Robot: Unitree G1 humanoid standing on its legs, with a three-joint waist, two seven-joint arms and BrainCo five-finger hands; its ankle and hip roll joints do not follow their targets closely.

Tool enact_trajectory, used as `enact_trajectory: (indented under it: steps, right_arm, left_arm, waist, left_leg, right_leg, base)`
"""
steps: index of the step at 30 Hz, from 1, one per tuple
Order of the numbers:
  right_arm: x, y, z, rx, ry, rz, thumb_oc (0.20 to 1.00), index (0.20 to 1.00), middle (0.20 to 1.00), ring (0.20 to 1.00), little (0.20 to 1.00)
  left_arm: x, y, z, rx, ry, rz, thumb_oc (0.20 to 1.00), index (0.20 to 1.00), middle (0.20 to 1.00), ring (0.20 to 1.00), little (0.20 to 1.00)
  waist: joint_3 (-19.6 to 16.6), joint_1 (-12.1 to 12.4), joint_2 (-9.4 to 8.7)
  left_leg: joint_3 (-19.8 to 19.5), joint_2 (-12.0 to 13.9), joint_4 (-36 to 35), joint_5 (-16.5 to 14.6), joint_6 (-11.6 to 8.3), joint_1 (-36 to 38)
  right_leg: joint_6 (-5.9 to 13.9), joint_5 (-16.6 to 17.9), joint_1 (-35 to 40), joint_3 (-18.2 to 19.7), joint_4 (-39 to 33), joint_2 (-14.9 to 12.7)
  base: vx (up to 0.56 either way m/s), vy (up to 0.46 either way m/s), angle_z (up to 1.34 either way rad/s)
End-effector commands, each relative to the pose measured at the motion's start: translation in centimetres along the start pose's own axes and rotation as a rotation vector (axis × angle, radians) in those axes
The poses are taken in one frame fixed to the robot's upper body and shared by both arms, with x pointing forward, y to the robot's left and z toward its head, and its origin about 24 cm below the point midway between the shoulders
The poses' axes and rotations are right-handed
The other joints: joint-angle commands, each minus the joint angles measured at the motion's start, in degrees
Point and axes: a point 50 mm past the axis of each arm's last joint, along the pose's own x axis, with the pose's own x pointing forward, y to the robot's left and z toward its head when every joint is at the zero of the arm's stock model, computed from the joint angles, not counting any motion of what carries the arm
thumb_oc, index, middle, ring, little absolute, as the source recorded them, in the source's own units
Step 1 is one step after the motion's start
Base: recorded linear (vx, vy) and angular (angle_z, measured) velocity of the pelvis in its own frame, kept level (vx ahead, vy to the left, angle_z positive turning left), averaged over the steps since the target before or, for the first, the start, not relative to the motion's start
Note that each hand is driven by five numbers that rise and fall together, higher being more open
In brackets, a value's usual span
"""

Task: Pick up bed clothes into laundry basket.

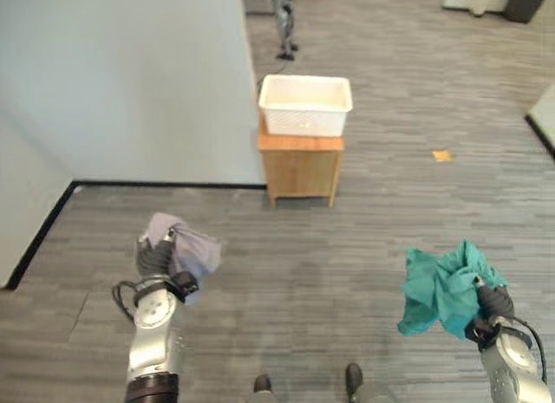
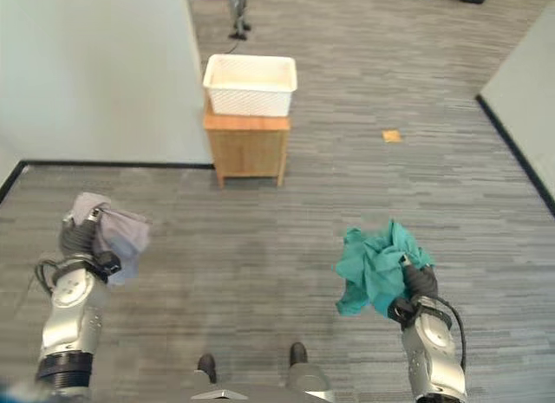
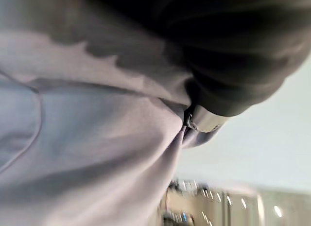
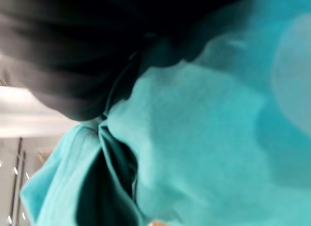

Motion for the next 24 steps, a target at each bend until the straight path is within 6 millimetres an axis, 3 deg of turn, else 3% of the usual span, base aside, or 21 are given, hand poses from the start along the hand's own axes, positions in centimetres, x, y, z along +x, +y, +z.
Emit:
enact_trajectory:
  steps: [1,3,7,11,14,15,18,19,21,24]
  right_arm:
    - [0.7,0.1,4.0,-0.052,-0.174,0.035,0.2,0.2,0.2,0.2,0.2]
    - [0.8,0.2,3.8,-0.058,-0.166,0.05,0.2,0.2,0.2,0.2,0.2]
    - [0.5,-0.6,3.6,-0.044,-0.161,0.011,0.2,0.2,0.2,0.2,0.2]
    - [0.3,-1.1,2.9,-0.035,-0.144,-0.014,0.2,0.2,0.2,0.2,0.2]
    - [0.8,-0.1,2.9,-0.057,-0.134,0.026,0.2,0.2,0.2,0.2,0.2]
    - [1.2,0.5,3.3,-0.059,-0.143,0.046,0.2,0.2,0.2,0.2,0.2]
    - [1.3,0.8,3.5,-0.055,-0.15,0.059,0.2,0.2,0.2,0.2,0.2]
    - [1.4,2.0,4.3,-0.058,-0.19,0.101,0.2,0.2,0.2,0.2,0.2]
    - [1.5,2.3,4.6,-0.061,-0.198,0.111,0.2,0.2,0.2,0.2,0.2]
    - [1.6,3.7,5.1,-0.068,-0.223,0.163,0.2,0.2,0.2,0.2,0.2]
  left_arm:
    - [0.7,-1.6,3.3,-0.089,-0.159,-0.055,0.2,0.2,0.2,0.2,0.2]
    - [0.7,-1.5,3.2,-0.077,-0.157,-0.055,0.2,0.2,0.2,0.2,0.2]
    - [0.8,-1.3,3.4,-0.025,-0.167,-0.057,0.2,0.2,0.2,0.2,0.2]
    - [0.9,-1.1,3.9,-0.03,-0.193,-0.053,0.2,0.2,0.2,0.2,0.2]
    - [0.7,0.1,3.4,-0.019,-0.179,-0.009,0.2,0.2,0.2,0.2,0.2]
    - [0.5,1.3,3.2,0.01,-0.173,0.028,0.2,0.2,0.2,0.2,0.2]
    - [0.5,1.8,3.2,0.022,-0.171,0.042,0.2,0.2,0.2,0.2,0.2]
    - [0.5,3.1,3.1,0.065,-0.164,0.086,0.2,0.2,0.2,0.2,0.2]
    - [0.5,3.4,3.2,0.067,-0.169,0.101,0.2,0.2,0.2,0.2,0.2]
    - [0.6,4.8,3.2,0.075,-0.16,0.164,0.2,0.2,0.2,0.2,0.2]
  waist:
    - [-0.82,1.95,-0.95]
    - [-1.19,2.83,-1.04]
    - [-4.18,1.21,-0.15]
    - [-5.33,-0.12,1.06]
    - [-5.44,1.34,1.85]
    - [-5.6,2.36,2.02]
    - [-5.71,2.65,2.05]
    - [-5.74,3.52,2.24]
    - [-5.66,3.77,2.39]
    - [-3.79,4.55,3.78]
  left_leg:
    - [-8.63,-4.59,9.52,2.85,-1.61,-8.55]
    - [-6.94,-5.22,7.04,2.28,-0.99,-7.93]
    - [-5.83,-7.11,-0.85,2.9,-0.68,-6.07]
    - [-5.12,-8.52,-3.17,3.65,-1.54,-5.25]
    - [-5.23,-8.41,-6.89,3.03,-1.55,-3.97]
    - [-4.99,-8.63,-6.89,3.1,-1.46,-4.01]
    - [-5.17,-8.95,-6.87,3.15,-1.38,-4.11]
    - [-6.02,-9.73,-6.75,3.15,-1.11,-4.37]
    - [-6.38,-10.05,-6.58,3.2,-1.0,-4.6]
    - [-6.74,-10.62,-5.43,3.2,0.28,-4.97]
  right_leg:
    - [-0.1,8.47,-0.17,-0.5,-2.28,-0.63]
    - [-0.3,8.69,0.11,-0.53,-3.1,-0.11]
    - [-0.41,8.98,-0.7,0.01,-3.24,0.35]
    - [-0.45,8.45,-1.79,-1.04,-2.29,0.04]
    - [0.04,7.97,-2.24,-2.51,-2.51,0.18]
    - [-0.01,8.02,-2.1,-2.27,-2.29,0.0]
    - [-0.1,7.9,-1.96,-2.14,-2.25,-0.18]
    - [-0.37,7.56,-1.8,-1.51,-2.0,-0.8]
    - [-0.46,7.39,-1.9,-1.16,-1.63,-1.06]
    - [-1.3,6.82,-5.32,0.14,10.22,-0.74]
  base:
    - [-0.16,-0.323,-0.77]
    - [-0.05,-0.173,-0.74]
    - [0.04,-0.003,-0.31]
    - [0.04,0.068,0.29]
    - [0.07,0.115,0.36]
    - [0.12,0.145,-0.11]
    - [0.08,0.085,-0.1]
    - [0.09,0.094,0.03]
    - [0.1,0.147,0.02]
    - [0.08,0.227,0.05]
